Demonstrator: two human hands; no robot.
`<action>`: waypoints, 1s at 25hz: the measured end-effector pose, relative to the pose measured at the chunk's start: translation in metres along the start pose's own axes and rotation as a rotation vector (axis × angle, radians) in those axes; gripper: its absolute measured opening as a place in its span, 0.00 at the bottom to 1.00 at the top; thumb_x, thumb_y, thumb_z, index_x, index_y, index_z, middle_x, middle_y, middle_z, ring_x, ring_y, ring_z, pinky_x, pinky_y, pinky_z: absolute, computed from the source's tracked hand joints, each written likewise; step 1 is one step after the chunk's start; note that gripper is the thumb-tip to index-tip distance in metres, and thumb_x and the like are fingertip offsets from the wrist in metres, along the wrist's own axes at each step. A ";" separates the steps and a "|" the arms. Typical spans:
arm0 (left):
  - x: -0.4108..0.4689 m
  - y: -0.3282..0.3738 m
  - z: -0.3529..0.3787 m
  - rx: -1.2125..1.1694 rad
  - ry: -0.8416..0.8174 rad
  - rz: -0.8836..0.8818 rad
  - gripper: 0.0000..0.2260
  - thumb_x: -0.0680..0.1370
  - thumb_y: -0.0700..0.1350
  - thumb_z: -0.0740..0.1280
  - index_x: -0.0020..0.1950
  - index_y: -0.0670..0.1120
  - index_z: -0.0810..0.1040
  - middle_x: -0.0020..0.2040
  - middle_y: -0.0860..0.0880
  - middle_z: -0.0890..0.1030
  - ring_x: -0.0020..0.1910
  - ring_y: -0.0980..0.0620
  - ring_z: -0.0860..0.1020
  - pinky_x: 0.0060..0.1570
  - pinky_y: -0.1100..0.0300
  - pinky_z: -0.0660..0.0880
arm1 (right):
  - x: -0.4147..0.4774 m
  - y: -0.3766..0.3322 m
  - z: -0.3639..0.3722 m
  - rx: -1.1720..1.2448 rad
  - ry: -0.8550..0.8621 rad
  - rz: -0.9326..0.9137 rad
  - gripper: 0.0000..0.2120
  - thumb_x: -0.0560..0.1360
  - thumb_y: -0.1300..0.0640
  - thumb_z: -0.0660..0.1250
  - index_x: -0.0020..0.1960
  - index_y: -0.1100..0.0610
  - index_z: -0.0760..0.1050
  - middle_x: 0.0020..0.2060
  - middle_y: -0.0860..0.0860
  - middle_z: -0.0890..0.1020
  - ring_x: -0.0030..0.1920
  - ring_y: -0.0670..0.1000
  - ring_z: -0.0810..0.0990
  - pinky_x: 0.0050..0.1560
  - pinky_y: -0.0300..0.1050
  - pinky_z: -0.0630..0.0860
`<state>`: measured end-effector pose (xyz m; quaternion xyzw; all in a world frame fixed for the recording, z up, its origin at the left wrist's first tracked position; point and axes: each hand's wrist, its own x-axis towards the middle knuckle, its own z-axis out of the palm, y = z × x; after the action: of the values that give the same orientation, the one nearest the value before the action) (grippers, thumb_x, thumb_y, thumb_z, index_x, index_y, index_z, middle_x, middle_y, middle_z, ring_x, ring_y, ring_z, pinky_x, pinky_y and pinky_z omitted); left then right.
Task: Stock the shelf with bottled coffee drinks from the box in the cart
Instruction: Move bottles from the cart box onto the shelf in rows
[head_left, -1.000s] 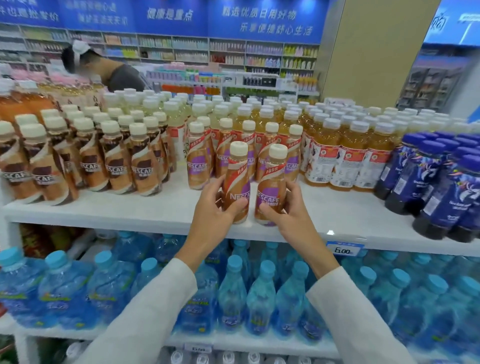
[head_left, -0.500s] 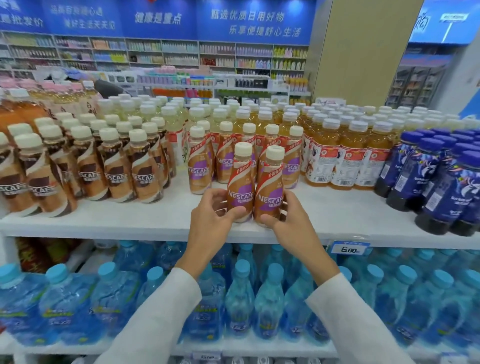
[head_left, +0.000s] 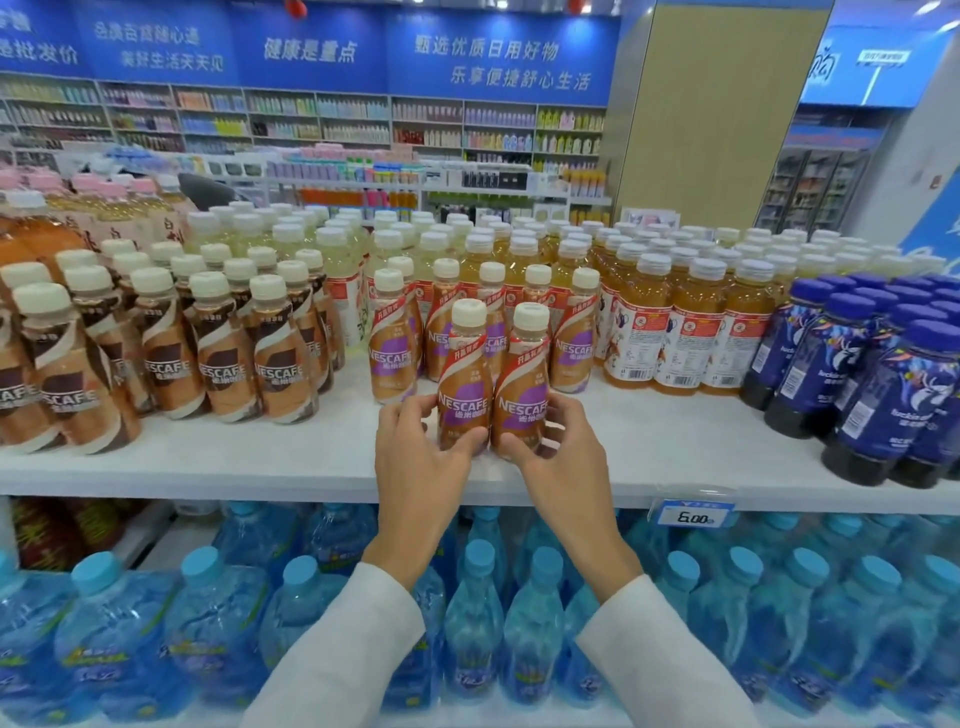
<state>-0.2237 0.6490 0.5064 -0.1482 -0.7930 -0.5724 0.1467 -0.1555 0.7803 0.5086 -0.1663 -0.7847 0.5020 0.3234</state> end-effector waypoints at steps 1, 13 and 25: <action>0.005 0.000 0.001 0.031 0.018 -0.007 0.26 0.72 0.53 0.79 0.67 0.50 0.75 0.59 0.54 0.73 0.57 0.53 0.77 0.54 0.61 0.76 | 0.006 -0.002 0.006 -0.008 -0.009 0.001 0.28 0.73 0.52 0.78 0.67 0.45 0.69 0.60 0.43 0.80 0.59 0.45 0.80 0.61 0.49 0.80; 0.055 0.009 0.022 0.156 0.066 -0.077 0.20 0.78 0.46 0.74 0.66 0.44 0.71 0.65 0.44 0.77 0.63 0.43 0.77 0.58 0.55 0.73 | 0.068 -0.003 0.045 -0.057 -0.070 0.019 0.26 0.75 0.55 0.75 0.67 0.48 0.64 0.66 0.49 0.76 0.66 0.53 0.77 0.67 0.54 0.76; 0.060 0.007 0.028 0.190 0.079 -0.060 0.23 0.80 0.47 0.73 0.70 0.44 0.68 0.69 0.43 0.72 0.67 0.45 0.73 0.60 0.58 0.71 | 0.073 -0.001 0.052 -0.086 -0.030 -0.002 0.25 0.76 0.54 0.75 0.65 0.50 0.64 0.66 0.51 0.76 0.65 0.54 0.77 0.65 0.54 0.78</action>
<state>-0.2773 0.6820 0.5284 -0.0870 -0.8413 -0.5044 0.1740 -0.2439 0.7875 0.5193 -0.1718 -0.8103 0.4701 0.3047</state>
